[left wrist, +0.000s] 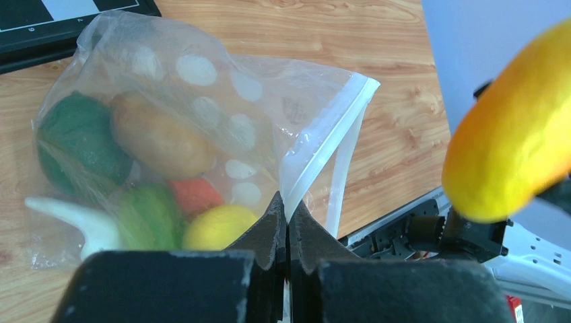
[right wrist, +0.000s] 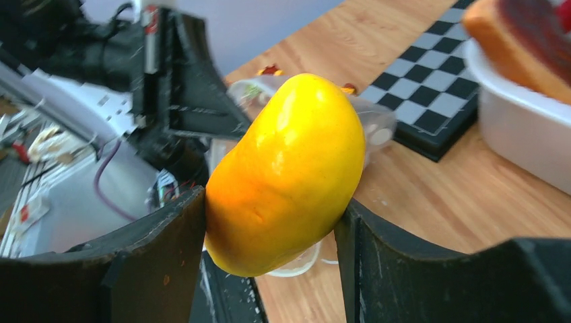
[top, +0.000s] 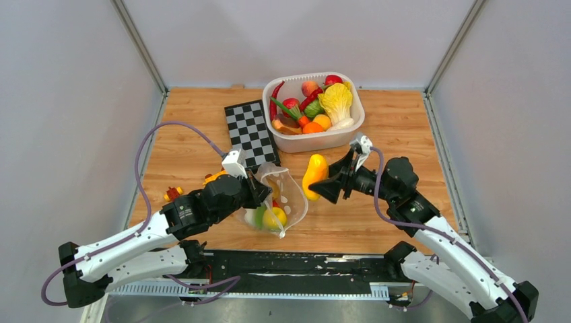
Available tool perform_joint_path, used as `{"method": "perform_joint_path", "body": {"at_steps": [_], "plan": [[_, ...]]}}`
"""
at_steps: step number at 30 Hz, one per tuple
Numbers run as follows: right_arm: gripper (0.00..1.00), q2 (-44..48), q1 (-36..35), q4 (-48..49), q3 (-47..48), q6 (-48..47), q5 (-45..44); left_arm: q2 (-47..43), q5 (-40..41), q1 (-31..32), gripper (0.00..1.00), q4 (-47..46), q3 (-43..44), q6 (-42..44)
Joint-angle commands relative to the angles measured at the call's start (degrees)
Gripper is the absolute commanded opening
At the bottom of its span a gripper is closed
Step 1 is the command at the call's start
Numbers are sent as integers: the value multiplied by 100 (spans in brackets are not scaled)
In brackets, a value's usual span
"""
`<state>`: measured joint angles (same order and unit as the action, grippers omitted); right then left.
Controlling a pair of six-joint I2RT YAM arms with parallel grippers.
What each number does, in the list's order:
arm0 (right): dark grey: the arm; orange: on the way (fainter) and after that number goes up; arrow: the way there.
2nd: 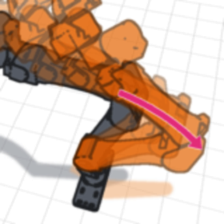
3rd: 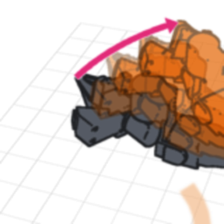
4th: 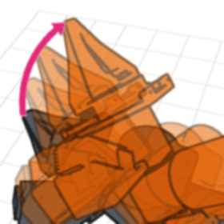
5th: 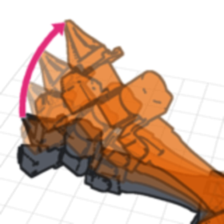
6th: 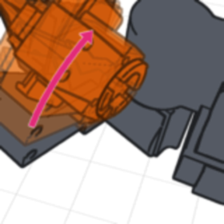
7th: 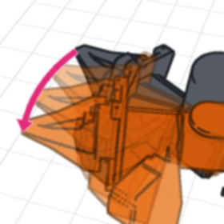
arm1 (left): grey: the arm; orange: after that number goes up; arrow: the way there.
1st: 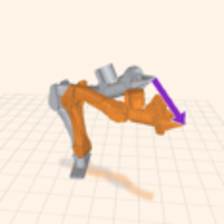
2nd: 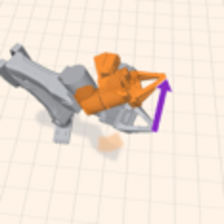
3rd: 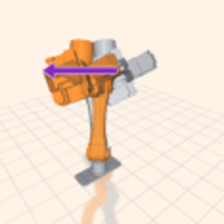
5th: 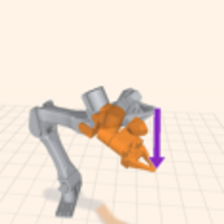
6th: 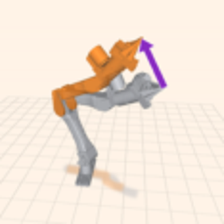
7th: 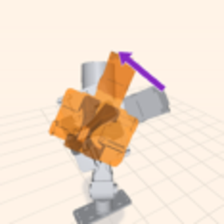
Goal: Place the food in the zip-top bag and seal the zipper
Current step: Place the fake fruit in the zipper food storage bag.
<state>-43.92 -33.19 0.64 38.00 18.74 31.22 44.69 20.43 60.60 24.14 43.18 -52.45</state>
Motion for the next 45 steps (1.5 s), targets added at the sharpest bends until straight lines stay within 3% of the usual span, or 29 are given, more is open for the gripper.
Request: {"method": "perform_joint_path", "body": {"at_steps": [1, 10, 24, 30, 35, 45], "plan": [[36, 178, -510, -216, -159, -327, 395, -7, 36, -3, 0, -288, 44, -73], [36, -248, -1482, -413, -398, -358, -173, 79, 15, -3, 0, -285, 112, -11], [38, -961, -1872, -429, 52, -439, -1126, 34, -5, -2, 0, -291, 50, -20], [39, -1471, -2303, -441, 477, -667, -1965, 14, 4, -2, 0, -277, 50, -16], [40, -1969, -2779, -864, 896, -684, -3584, 23, 32, -3, 0, -238, 84, 2], [49, -2462, -3150, -351, 1171, -834, -4353, -22, 49, 4, 0, -258, 136, 24]]}}
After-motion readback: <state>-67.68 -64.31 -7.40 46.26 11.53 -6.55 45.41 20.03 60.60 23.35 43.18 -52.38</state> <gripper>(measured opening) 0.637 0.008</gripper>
